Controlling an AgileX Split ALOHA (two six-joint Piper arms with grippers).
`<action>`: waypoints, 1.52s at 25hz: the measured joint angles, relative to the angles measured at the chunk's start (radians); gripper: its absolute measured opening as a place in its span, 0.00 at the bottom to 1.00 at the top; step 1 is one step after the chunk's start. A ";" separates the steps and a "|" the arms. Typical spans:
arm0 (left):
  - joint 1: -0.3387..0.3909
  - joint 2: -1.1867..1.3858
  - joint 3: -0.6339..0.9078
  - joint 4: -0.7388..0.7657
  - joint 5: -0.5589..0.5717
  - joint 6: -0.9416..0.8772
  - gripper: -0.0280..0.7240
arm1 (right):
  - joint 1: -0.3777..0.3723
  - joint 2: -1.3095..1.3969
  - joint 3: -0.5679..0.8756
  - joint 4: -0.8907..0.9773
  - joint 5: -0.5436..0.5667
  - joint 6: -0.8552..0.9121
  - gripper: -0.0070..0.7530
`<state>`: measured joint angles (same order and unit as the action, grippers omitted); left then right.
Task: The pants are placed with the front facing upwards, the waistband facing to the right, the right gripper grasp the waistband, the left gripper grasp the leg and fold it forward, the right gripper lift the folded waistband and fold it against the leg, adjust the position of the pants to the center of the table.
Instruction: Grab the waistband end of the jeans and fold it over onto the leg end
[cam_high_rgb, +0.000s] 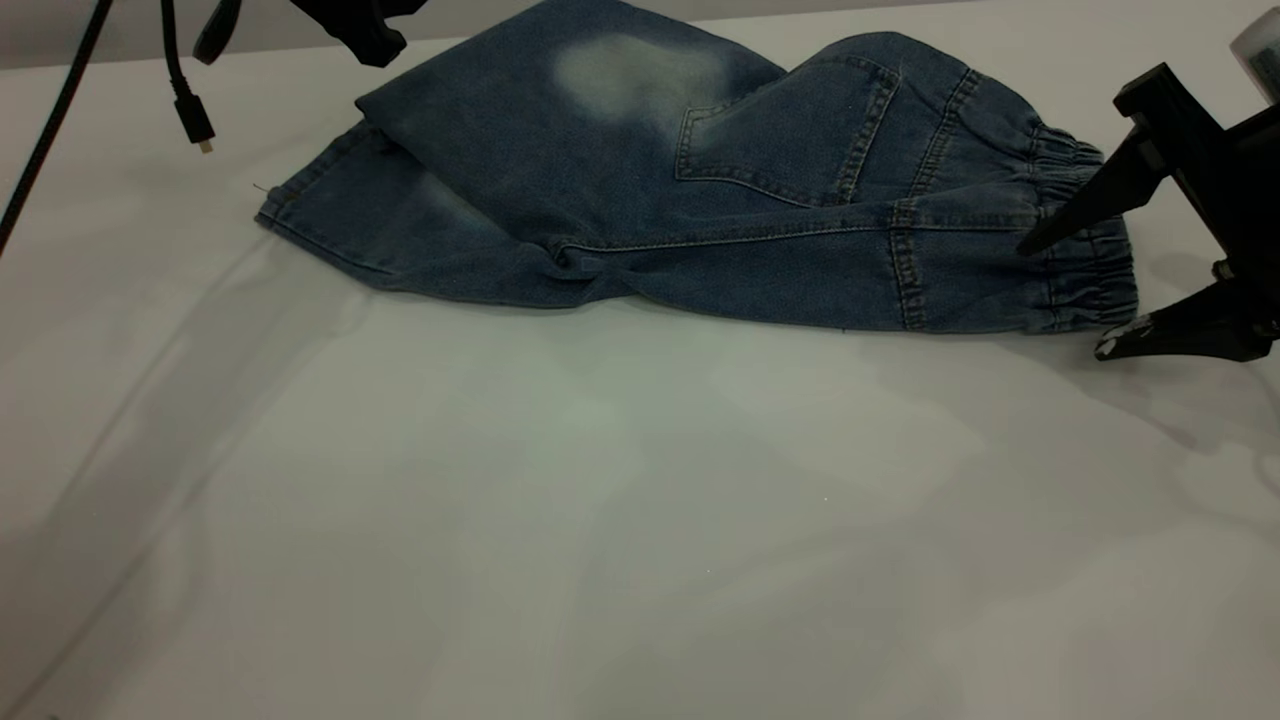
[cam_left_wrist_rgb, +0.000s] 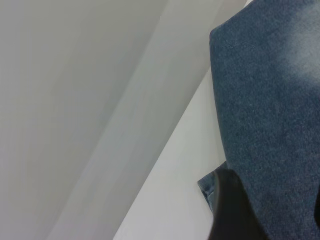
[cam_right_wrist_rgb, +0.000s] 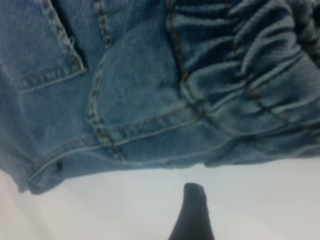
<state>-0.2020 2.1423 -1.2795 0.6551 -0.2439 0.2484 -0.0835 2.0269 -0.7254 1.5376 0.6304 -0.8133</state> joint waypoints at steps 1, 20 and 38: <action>0.000 0.000 0.000 0.000 0.000 0.000 0.52 | 0.000 0.000 0.000 0.005 0.008 -0.008 0.67; 0.000 0.000 0.000 0.000 -0.001 0.000 0.52 | -0.001 0.000 -0.001 0.007 0.015 0.026 0.89; 0.000 0.000 0.000 0.000 -0.004 0.000 0.52 | -0.018 0.136 -0.071 0.088 0.072 0.056 0.87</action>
<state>-0.2020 2.1423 -1.2795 0.6551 -0.2479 0.2484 -0.1017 2.1630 -0.7968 1.6254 0.7024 -0.7576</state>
